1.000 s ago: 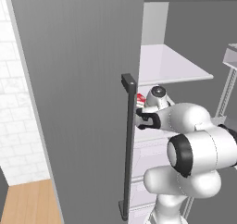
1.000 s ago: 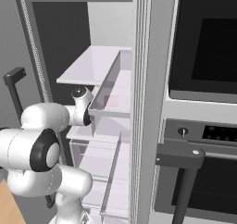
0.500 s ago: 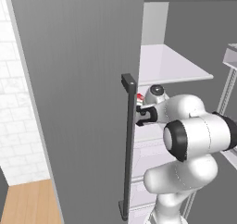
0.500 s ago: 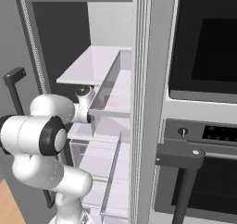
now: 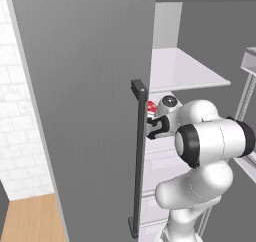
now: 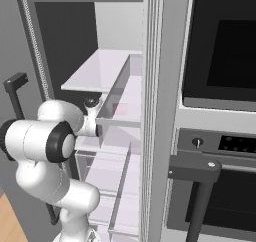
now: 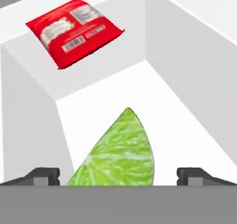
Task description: Grab a lemon wedge from the fridge and one ice cube from the ice bowl, and put them in the glass of lemonade.
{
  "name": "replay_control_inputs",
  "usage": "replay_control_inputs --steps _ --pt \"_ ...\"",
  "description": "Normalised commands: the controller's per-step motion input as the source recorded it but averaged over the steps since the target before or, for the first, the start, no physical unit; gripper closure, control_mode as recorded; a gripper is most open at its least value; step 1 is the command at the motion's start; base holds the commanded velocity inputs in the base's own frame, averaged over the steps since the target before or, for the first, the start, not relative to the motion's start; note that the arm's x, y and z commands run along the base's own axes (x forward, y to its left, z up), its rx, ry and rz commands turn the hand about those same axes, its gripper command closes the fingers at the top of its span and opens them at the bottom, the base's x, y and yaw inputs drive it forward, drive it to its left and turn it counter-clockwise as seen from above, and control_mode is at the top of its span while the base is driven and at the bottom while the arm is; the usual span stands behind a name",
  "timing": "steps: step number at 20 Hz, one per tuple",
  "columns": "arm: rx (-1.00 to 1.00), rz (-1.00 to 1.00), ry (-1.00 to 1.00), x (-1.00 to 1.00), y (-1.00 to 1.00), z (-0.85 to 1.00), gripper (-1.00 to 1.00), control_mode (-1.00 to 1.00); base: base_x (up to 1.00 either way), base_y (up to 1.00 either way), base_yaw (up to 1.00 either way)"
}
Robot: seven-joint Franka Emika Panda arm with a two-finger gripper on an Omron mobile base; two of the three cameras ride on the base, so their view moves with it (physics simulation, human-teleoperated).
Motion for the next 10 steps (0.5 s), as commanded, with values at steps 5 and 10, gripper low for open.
replay_control_inputs --steps 5,10 --pt "0.01 0.00 0.00 0.03 -0.06 -0.35 -1.00 -1.00 0.00 0.00 0.00" --pt "0.02 0.00 0.00 -0.05 -0.10 -0.23 -1.00 -1.00 0.00 0.00 0.00"
